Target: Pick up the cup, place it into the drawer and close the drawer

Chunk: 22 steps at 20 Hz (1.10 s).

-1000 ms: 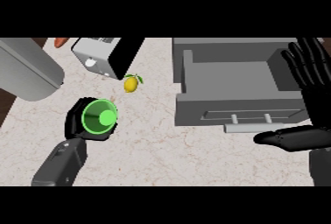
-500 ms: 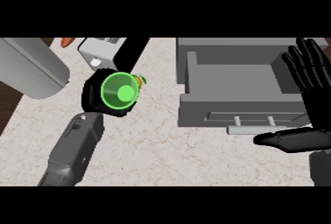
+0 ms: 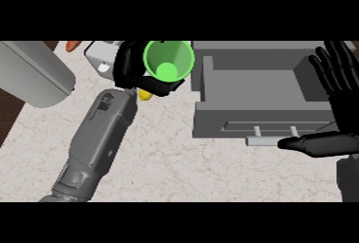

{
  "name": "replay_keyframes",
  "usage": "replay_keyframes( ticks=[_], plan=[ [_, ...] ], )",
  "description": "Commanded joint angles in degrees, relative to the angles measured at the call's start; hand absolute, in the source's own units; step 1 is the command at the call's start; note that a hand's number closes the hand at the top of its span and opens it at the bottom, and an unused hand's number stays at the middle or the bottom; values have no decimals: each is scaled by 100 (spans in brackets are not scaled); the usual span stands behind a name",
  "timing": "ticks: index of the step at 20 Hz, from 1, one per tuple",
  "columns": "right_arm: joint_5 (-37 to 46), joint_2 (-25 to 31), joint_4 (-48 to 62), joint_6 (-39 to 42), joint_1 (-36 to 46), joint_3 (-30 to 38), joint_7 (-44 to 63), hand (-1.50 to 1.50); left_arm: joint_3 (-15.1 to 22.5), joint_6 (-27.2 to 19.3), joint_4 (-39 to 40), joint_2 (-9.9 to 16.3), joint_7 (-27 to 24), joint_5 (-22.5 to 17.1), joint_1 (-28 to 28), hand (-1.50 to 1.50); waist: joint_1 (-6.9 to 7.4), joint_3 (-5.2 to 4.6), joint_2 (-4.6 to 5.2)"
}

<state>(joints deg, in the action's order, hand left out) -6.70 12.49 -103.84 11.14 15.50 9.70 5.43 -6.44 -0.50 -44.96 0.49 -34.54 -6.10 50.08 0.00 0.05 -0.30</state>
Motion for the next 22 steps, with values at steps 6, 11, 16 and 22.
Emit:
replay_keyframes(
  ticks=[6, 11, 16, 22],
  plan=[
    [-134, 114, -31, 34, 176, 164, 22, -150, 520, -1379, 288, -48, 1609, -263, 1823, 150, -148, -2, 39],
    [-72, 52, 295, 93, 167, 108, -235, -150, 935, -1676, 1373, -49, 1873, -456, 2343, 150, -252, 2, 91],
    [13, -70, 69, -4, 518, -243, 147, -150, 1645, -2205, 2184, -49, 1963, -885, 2677, 150, -539, 4, 149],
    [76, -116, 206, 155, 332, -303, -313, -150, 2174, -1493, 2766, -49, 2272, -983, 2698, 150, -746, 10, 228]
  ],
)
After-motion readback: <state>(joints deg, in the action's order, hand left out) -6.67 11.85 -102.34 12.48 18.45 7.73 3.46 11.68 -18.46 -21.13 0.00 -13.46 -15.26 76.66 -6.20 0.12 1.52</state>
